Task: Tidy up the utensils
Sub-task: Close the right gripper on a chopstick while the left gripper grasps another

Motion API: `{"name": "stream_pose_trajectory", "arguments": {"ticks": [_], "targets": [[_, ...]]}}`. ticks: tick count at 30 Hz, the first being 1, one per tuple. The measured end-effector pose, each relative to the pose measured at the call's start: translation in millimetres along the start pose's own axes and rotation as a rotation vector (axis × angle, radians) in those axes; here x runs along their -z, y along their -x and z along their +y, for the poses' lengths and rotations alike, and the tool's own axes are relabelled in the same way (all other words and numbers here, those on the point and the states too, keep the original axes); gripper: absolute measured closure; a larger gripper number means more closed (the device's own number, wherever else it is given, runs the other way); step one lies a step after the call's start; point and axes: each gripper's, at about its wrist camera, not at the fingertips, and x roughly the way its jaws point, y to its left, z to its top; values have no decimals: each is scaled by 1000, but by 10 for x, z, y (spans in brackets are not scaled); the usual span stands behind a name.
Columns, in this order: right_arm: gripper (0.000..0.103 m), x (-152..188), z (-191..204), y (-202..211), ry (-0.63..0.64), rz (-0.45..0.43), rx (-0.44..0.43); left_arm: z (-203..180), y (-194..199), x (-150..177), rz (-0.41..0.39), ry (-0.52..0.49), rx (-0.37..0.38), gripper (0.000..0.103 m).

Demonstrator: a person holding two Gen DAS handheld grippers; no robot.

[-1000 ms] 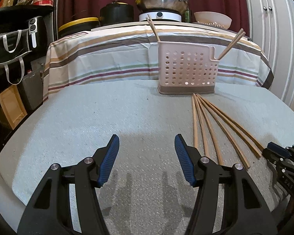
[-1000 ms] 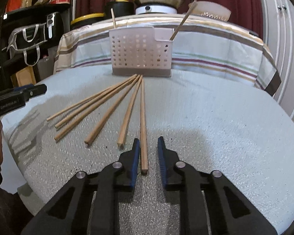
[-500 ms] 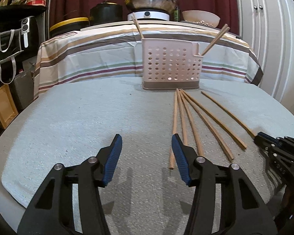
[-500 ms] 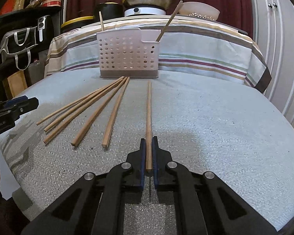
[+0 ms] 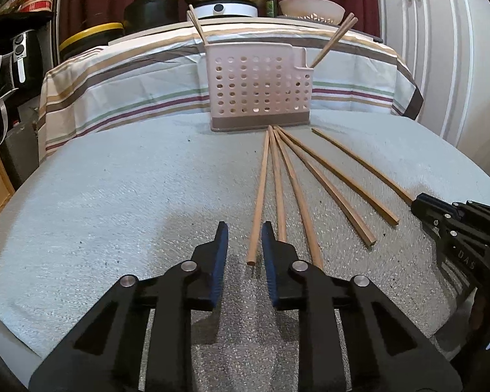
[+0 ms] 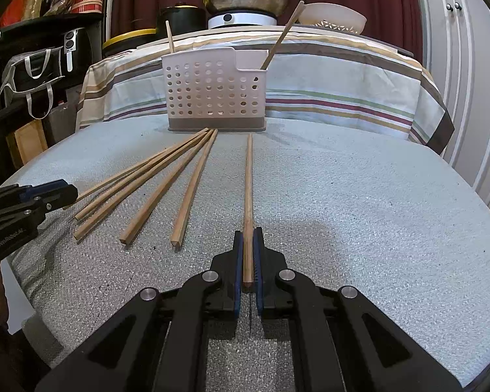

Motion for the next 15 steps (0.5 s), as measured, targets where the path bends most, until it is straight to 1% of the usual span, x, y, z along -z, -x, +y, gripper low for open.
{"name": "stream_pose_trajectory", "arguments": {"ticks": [7,12,15], "targets": [[96,1,2,0,0,0,1,-5,-33,28,12,2,3,84],[96,3,1,0,-1,0,1,-21,-59,36,22,-3,7,94],[96,4,2,-1,0,0,1,-42,-59,37,21,-10,10,95]]}}
